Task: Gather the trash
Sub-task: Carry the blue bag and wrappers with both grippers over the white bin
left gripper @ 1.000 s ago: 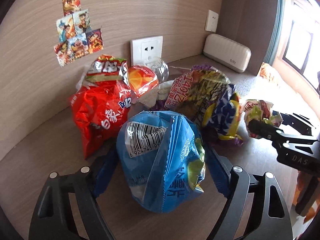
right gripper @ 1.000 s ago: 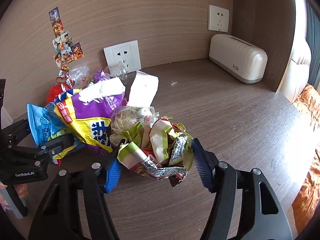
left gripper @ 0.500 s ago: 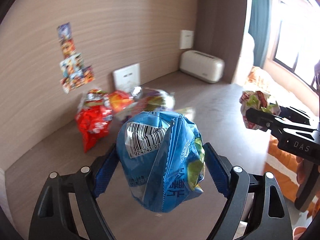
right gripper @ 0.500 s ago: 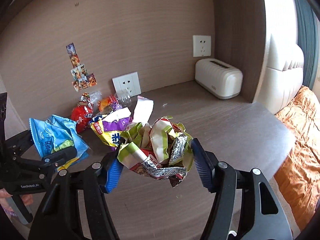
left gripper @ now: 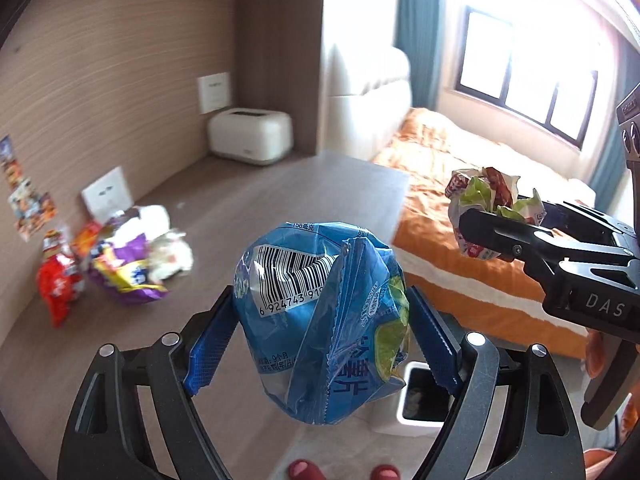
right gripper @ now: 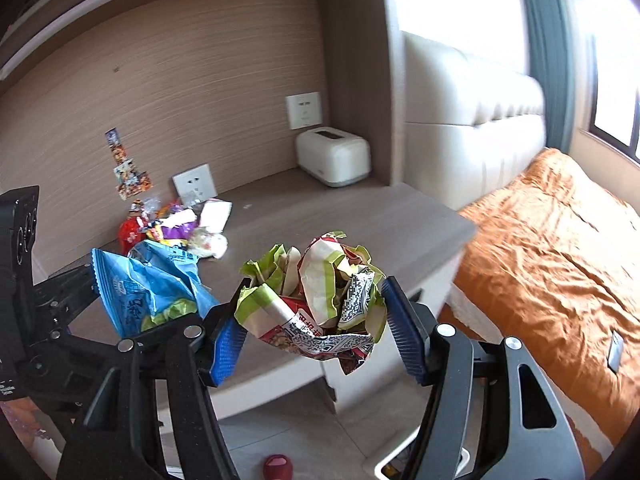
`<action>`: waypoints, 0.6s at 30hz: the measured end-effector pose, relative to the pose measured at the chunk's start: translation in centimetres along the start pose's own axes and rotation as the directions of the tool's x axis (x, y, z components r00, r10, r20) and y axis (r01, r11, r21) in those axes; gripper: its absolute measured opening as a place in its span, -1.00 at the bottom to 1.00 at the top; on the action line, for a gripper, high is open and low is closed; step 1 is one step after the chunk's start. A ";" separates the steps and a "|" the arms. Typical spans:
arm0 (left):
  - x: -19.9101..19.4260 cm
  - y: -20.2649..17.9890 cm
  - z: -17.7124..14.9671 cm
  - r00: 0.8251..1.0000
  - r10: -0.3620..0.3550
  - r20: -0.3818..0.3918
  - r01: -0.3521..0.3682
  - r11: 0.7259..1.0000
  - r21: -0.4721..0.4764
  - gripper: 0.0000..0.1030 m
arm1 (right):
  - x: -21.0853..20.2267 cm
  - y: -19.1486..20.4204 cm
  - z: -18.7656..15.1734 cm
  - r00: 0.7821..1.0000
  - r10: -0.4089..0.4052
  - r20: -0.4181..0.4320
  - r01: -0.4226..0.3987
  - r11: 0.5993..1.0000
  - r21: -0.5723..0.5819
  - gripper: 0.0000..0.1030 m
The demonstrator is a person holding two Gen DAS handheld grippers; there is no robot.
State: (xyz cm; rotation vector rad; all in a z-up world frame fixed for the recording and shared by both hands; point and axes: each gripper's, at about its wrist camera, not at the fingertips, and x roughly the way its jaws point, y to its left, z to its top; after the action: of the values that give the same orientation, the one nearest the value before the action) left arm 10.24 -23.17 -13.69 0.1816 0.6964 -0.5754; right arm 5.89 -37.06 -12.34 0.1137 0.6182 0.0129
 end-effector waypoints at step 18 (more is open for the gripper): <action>6.8 -17.7 -2.0 0.954 -0.261 -0.146 0.291 0.924 0.248 0.58 | -6.4 -12.8 -7.9 0.972 -0.224 -0.073 0.235 0.946 0.224 0.27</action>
State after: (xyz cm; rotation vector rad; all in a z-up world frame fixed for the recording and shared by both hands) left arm 3.54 -40.15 -19.16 0.3729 0.7565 -0.9379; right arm -4.20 -49.24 -16.49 0.2673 0.6752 -0.2842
